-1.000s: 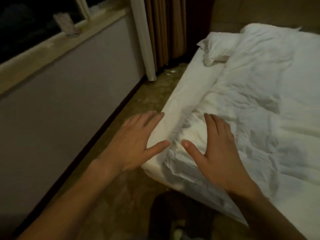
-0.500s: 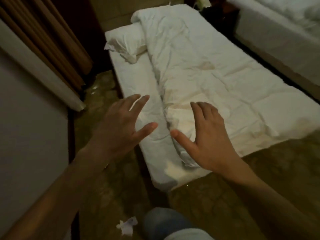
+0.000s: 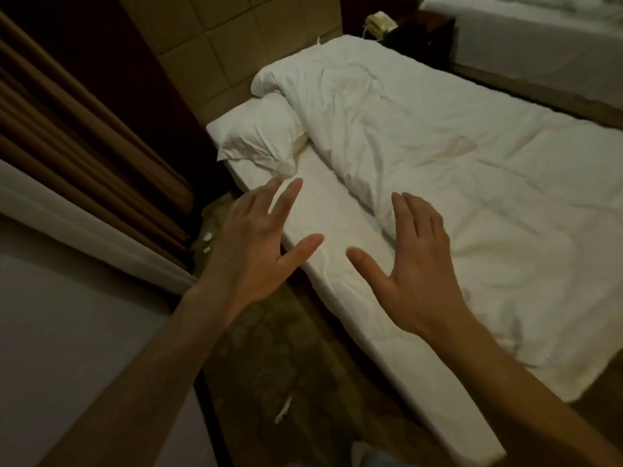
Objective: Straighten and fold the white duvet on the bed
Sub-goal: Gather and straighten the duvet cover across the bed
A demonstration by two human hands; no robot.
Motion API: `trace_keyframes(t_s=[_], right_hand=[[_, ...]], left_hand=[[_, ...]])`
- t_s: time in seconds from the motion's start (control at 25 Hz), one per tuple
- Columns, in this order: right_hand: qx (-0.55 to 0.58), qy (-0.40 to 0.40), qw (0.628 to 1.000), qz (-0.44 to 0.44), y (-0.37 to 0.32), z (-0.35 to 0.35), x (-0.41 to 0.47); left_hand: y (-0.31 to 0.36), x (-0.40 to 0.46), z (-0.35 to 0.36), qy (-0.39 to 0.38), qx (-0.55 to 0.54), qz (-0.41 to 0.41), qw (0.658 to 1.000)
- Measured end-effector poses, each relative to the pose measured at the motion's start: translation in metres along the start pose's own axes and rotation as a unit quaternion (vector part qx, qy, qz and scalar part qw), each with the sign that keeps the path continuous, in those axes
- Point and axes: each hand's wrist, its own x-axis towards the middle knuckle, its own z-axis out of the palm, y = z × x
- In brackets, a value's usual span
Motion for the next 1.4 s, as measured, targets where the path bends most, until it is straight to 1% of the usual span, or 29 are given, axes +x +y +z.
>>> trace_keyframes(t_s=[0.08, 0.2, 0.36, 0.52, 0.68, 0.76, 0.92, 1.04, 1.12, 1.24, 1.4], right_hand=[[-0.024, -0.005, 1.000, 0.008, -0.021, 0.030, 0.041], [-0.060, 0.004, 0.998, 0.000, -0.038, 0.079, 0.105], [-0.074, 0.039, 0.996, 0.025, -0.063, 0.170, 0.221], [-0.053, 0.089, 0.993, 0.063, -0.106, 0.272, 0.350], [-0.008, 0.110, 0.988, 0.111, -0.147, 0.353, 0.474], [0.005, 0.119, 0.985, 0.122, -0.154, 0.396, 0.534], [0.003, 0.128, 0.982, 0.141, -0.133, 0.496, 0.669], [-0.007, 0.119, 0.976, 0.183, -0.109, 0.567, 0.776], [-0.008, 0.113, 0.973, 0.204, -0.098, 0.604, 0.838], [-0.002, 0.095, 0.969, 0.227, -0.087, 0.656, 0.922], [-0.026, 0.096, 0.967, 0.234, -0.062, 0.738, 1.008]], left_hand=[[-0.049, 0.034, -0.001, -0.007, 0.008, 0.012, 1.000], [-0.126, 0.089, 0.015, -0.016, 0.025, 0.048, 0.998], [-0.260, 0.178, 0.043, -0.014, 0.032, 0.074, 0.997], [-0.402, 0.295, 0.053, -0.013, 0.006, 0.101, 0.995], [-0.507, 0.415, 0.059, 0.002, -0.012, 0.117, 0.993], [-0.558, 0.472, 0.074, -0.008, -0.015, 0.120, 0.993], [-0.664, 0.601, 0.130, -0.039, -0.015, 0.111, 0.993], [-0.726, 0.712, 0.176, -0.066, -0.026, 0.108, 0.992], [-0.762, 0.773, 0.206, -0.069, -0.033, 0.116, 0.990], [-0.815, 0.845, 0.253, -0.091, -0.056, 0.107, 0.989], [-0.887, 0.925, 0.338, -0.112, -0.096, 0.139, 0.979]])
